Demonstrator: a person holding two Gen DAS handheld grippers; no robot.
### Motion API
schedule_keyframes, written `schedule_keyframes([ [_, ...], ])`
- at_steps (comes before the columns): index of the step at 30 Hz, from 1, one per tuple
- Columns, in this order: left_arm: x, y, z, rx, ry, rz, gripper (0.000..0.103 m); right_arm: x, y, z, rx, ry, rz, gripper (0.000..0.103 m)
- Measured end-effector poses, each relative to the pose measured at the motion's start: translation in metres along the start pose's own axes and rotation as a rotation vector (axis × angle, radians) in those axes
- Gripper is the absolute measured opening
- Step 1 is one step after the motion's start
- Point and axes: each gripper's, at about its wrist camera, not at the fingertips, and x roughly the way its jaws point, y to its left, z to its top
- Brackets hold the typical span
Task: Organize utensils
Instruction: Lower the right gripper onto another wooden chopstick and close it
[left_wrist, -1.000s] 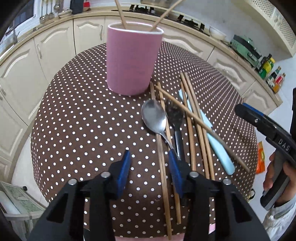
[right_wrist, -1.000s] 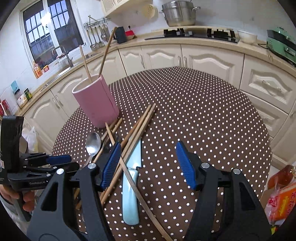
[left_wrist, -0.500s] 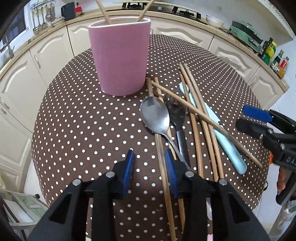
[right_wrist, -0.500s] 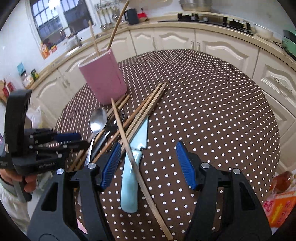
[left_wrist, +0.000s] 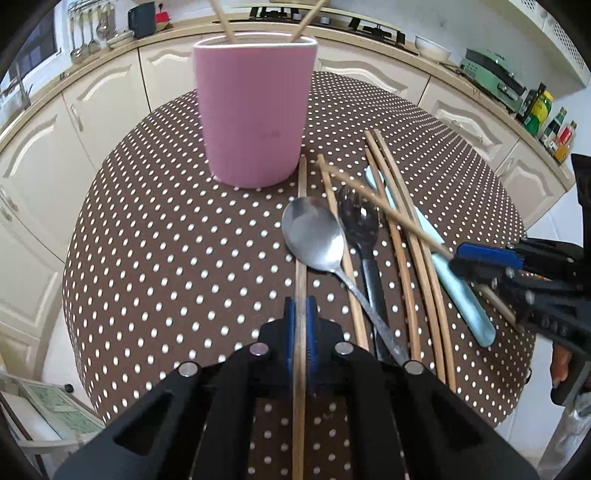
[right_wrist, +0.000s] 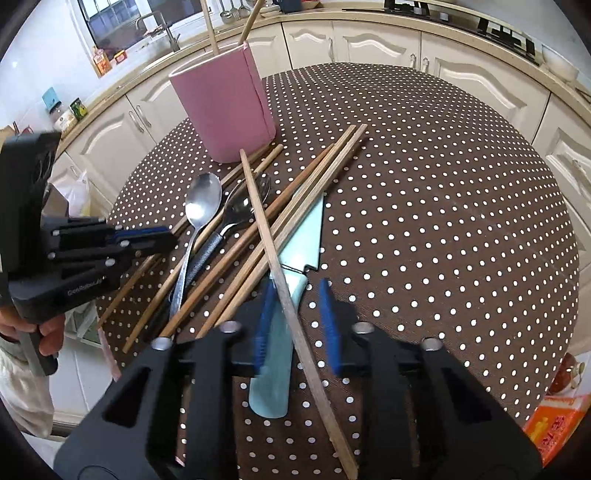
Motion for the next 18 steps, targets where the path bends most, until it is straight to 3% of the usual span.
schedule_keyframes([
  [11,-0.023,0.02,-0.035,-0.074,0.028,0.005,0.006,-0.003,-0.029,-0.003,0.035,0.043,-0.121,0.008],
  [15,-0.021,0.03,-0.033,-0.092,0.054,0.002,0.006,0.0,-0.03,0.004,0.014,0.099,-0.12,0.009],
  [18,-0.011,0.031,-0.013,-0.093,0.081,0.013,0.007,0.006,-0.029,0.017,0.0,0.162,-0.123,0.009],
])
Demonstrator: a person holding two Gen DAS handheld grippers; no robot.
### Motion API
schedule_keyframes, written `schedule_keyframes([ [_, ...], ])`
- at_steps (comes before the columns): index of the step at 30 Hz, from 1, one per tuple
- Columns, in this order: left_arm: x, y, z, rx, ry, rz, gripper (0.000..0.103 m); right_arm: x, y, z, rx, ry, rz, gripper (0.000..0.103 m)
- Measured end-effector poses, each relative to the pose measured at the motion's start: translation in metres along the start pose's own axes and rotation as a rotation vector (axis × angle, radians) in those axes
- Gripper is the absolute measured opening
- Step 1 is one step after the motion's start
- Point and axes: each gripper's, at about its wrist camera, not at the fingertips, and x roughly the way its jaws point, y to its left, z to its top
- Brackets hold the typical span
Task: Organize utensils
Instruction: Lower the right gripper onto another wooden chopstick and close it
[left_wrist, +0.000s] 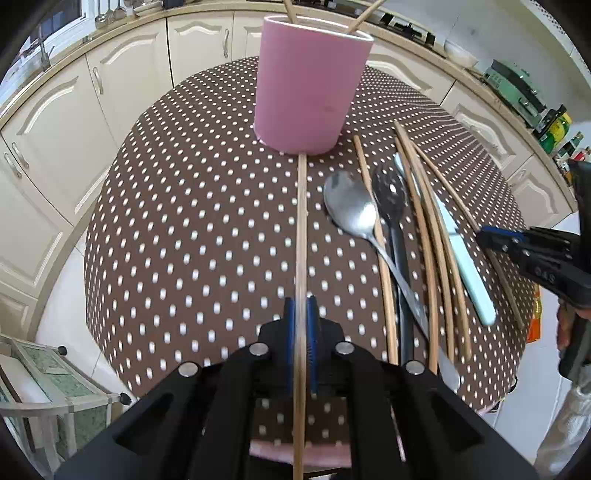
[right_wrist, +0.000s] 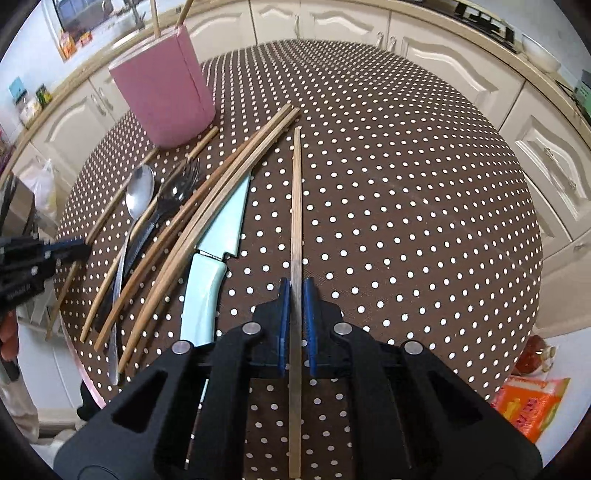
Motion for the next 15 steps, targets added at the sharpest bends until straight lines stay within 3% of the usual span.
schedule_keyframes([
  [9,0.022,-0.004,0.043,0.048,0.067,0.001,0.007,0.018,0.006,0.049,-0.025,0.173,-0.007,0.009],
  [15,0.02,-0.001,0.04,0.028,0.007,-0.022,0.006,0.021,0.005,0.062,0.021,0.138,0.015,0.007],
])
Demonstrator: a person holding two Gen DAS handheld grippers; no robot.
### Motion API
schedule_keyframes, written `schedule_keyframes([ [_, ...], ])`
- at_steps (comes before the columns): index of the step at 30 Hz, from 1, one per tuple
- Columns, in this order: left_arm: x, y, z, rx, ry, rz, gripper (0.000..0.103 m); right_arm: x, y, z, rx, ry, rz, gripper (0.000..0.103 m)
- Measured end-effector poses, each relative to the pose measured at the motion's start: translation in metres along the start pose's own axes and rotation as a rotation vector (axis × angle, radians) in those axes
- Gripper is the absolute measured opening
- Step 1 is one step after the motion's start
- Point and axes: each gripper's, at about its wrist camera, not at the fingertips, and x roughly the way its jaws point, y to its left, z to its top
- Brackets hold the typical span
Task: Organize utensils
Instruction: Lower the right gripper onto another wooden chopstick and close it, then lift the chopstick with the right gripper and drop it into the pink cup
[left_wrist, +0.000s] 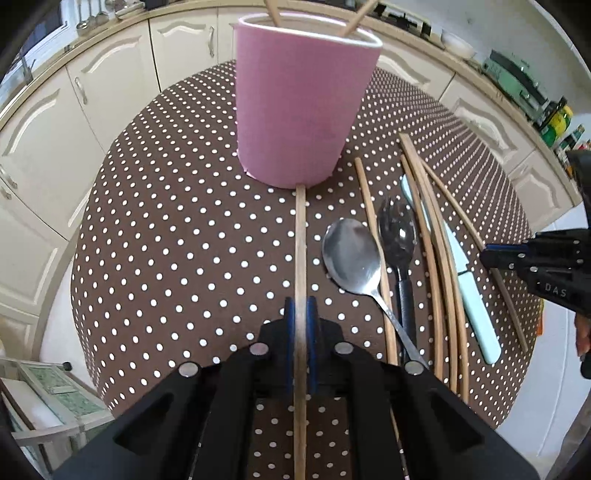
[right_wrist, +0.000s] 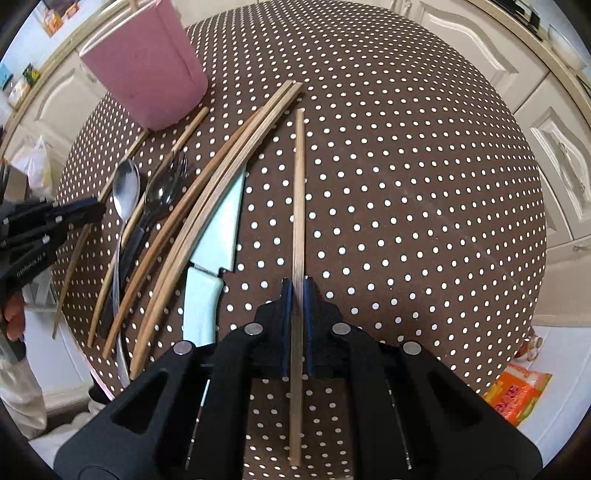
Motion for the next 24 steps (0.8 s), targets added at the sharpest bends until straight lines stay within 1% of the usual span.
schedule_keyframes([
  [1,-0.005,0.002,-0.008,-0.006,-0.01,-0.005,0.006,-0.001,0.0,0.012,0.011,-0.017,0.01,0.007],
  [4,-0.018,0.014,-0.024,-0.028,-0.043,-0.02,0.006,-0.006,-0.013,0.004,0.037,-0.066,0.037,0.006],
  [7,-0.033,0.023,-0.04,-0.055,-0.08,-0.028,0.006,-0.02,-0.023,-0.006,0.059,-0.134,0.053,0.006],
  [9,-0.043,0.029,-0.046,-0.072,-0.113,-0.029,0.006,-0.033,-0.026,-0.007,0.071,-0.203,0.077,0.006],
  [12,-0.06,0.031,-0.052,-0.086,-0.183,-0.037,0.006,-0.057,-0.027,-0.009,0.077,-0.31,0.112,0.006],
  [13,-0.068,0.031,-0.052,-0.08,-0.224,-0.044,0.006,-0.063,-0.032,-0.007,0.076,-0.338,0.122,0.006],
  [15,-0.081,0.027,-0.052,-0.072,-0.294,-0.036,0.006,-0.083,-0.026,-0.005,0.07,-0.425,0.124,0.006],
  [16,-0.092,0.025,-0.051,-0.065,-0.35,-0.039,0.006,-0.089,-0.024,-0.005,0.07,-0.454,0.132,0.006],
  [18,-0.11,0.019,-0.044,-0.063,-0.436,-0.046,0.006,-0.107,-0.021,-0.003,0.068,-0.538,0.154,0.006],
  [19,-0.118,0.016,-0.042,-0.055,-0.475,-0.045,0.006,-0.113,-0.02,-0.004,0.066,-0.566,0.163,0.006],
  [21,-0.131,0.013,-0.038,-0.049,-0.536,-0.041,0.006,-0.128,-0.013,-0.004,0.059,-0.643,0.194,0.006],
  [22,-0.138,0.009,-0.035,-0.037,-0.569,-0.037,0.006,-0.131,-0.002,-0.009,0.055,-0.666,0.205,0.006],
  [24,-0.148,0.003,-0.028,-0.023,-0.621,-0.033,0.006,-0.139,0.008,-0.003,0.045,-0.728,0.239,0.006],
])
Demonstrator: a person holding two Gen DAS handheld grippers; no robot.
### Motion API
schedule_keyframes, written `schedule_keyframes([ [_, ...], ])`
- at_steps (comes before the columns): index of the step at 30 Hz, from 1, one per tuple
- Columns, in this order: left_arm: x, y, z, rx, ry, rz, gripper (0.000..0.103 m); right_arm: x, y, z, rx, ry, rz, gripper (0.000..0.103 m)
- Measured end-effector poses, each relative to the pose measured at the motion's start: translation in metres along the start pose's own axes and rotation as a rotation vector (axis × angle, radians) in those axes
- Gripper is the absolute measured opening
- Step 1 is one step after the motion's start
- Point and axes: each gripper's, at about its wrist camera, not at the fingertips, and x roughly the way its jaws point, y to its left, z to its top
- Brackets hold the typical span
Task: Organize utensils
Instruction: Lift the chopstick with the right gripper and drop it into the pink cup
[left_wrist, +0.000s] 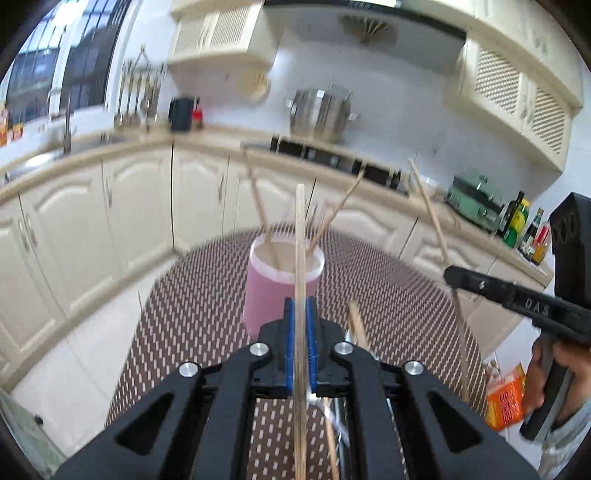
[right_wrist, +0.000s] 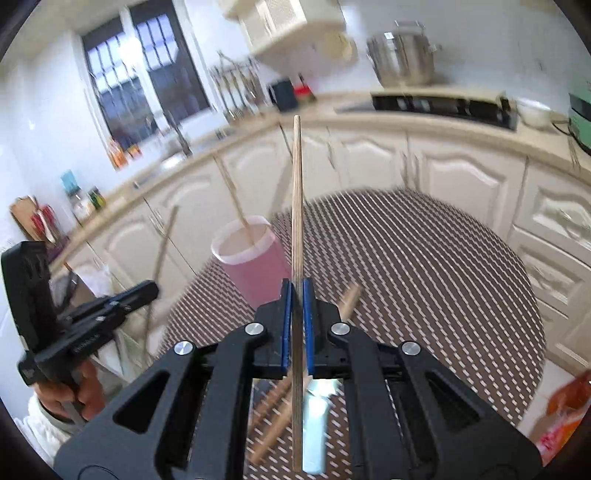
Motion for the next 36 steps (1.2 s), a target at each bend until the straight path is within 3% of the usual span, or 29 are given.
schedule_keyframes([
  [8,0.009,-0.016,0.049,0.003,-0.135,-0.042,0.006,0.0,0.043,0.008,-0.006,-0.17,0.077,0.007],
  [17,0.038,-0.02,0.088,-0.006,-0.302,-0.014,0.006,0.035,0.049,0.032,0.049,-0.317,0.099,0.007],
  [22,0.053,-0.016,0.096,-0.004,-0.41,-0.002,0.006,0.047,0.048,0.04,0.055,-0.37,0.087,0.007],
  [27,0.066,-0.011,0.098,-0.032,-0.449,0.017,0.006,0.059,0.043,0.044,0.075,-0.426,0.069,0.007],
  [36,0.067,0.0,0.104,-0.09,-0.568,0.002,0.006,0.081,0.034,0.04,0.093,-0.428,0.077,0.007],
])
